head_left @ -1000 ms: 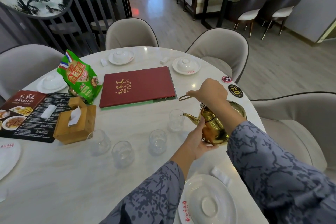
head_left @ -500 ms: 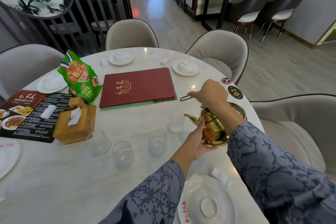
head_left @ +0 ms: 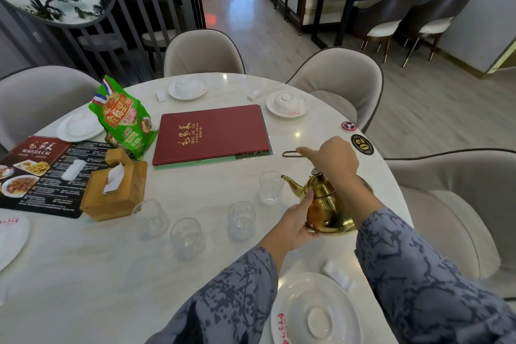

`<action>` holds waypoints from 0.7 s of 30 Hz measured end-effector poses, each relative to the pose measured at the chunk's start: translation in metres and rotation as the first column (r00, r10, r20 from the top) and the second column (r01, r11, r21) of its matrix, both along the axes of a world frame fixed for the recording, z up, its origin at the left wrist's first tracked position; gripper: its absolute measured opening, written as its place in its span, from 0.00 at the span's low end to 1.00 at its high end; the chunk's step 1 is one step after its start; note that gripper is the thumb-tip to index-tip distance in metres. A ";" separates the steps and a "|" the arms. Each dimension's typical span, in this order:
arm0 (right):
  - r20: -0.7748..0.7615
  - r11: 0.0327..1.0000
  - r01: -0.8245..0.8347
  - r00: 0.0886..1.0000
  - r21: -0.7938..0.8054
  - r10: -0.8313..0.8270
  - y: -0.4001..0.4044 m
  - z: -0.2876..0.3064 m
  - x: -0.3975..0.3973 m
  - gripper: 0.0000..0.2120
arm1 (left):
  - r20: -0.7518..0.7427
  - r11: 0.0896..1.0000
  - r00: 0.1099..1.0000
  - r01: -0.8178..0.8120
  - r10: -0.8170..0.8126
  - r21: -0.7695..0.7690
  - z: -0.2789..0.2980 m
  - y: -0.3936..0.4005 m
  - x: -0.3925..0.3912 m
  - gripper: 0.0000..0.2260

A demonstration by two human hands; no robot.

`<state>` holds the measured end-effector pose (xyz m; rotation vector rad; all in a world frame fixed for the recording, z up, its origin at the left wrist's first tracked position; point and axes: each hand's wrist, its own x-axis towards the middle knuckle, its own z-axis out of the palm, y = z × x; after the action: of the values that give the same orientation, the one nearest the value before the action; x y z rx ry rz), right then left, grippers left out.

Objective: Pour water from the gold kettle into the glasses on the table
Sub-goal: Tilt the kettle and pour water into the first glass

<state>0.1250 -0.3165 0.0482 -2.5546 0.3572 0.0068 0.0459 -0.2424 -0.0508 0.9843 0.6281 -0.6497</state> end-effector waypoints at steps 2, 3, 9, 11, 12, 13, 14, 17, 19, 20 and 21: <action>0.005 0.999 0.022 1.000 0.044 -0.022 -0.004 -0.004 -0.004 0.28 | 0.011 0.999 0.999 0.030 -0.030 0.042 -0.004 0.003 0.000 0.32; 0.010 0.998 0.027 1.000 0.062 -0.028 -0.006 -0.005 -0.007 0.29 | 0.021 0.997 0.999 0.045 -0.046 0.069 -0.004 0.003 -0.001 0.31; 0.029 0.990 0.035 0.999 0.136 -0.039 -0.013 -0.011 -0.018 0.30 | 0.058 0.988 0.997 0.050 -0.059 0.145 -0.003 0.008 -0.007 0.29; 0.053 0.985 0.026 0.998 0.170 -0.036 -0.015 -0.010 -0.023 0.31 | 0.073 0.984 0.996 0.038 -0.052 0.176 -0.004 0.009 -0.009 0.28; 0.070 0.981 0.021 0.997 0.192 -0.035 -0.015 -0.010 -0.027 0.31 | 0.083 0.980 0.995 0.035 -0.052 0.195 -0.004 0.010 -0.011 0.28; 0.086 0.978 0.015 0.996 0.209 -0.033 -0.016 -0.009 -0.031 0.32 | 0.092 0.977 0.994 0.032 -0.053 0.212 -0.003 0.011 -0.013 0.28; 0.099 0.975 0.009 0.995 0.221 -0.032 -0.015 -0.007 -0.034 0.32 | 0.100 0.975 0.994 0.029 -0.052 0.221 -0.002 0.012 -0.015 0.27; 0.119 0.976 -0.009 0.993 0.217 -0.018 -0.012 -0.004 -0.043 0.32 | 0.124 0.973 0.991 0.020 -0.050 0.231 0.002 0.016 -0.024 0.27; 0.127 0.979 -0.027 0.992 0.201 0.001 -0.008 0.000 -0.049 0.31 | 0.131 0.973 0.990 0.014 -0.045 0.228 0.004 0.019 -0.032 0.27; 0.129 0.981 -0.038 0.992 0.190 0.013 -0.005 0.002 -0.051 0.31 | 0.132 0.975 0.990 0.011 -0.042 0.223 0.005 0.020 -0.037 0.27; 0.129 0.983 -0.051 0.991 0.175 0.028 -0.002 0.004 -0.054 0.30 | 0.129 0.977 0.991 0.007 -0.036 0.214 0.006 0.022 -0.041 0.27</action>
<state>0.0711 -0.3184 0.0520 -2.3707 0.2452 -0.1033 0.0048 -0.2207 -0.0451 1.2255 0.5787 -0.5385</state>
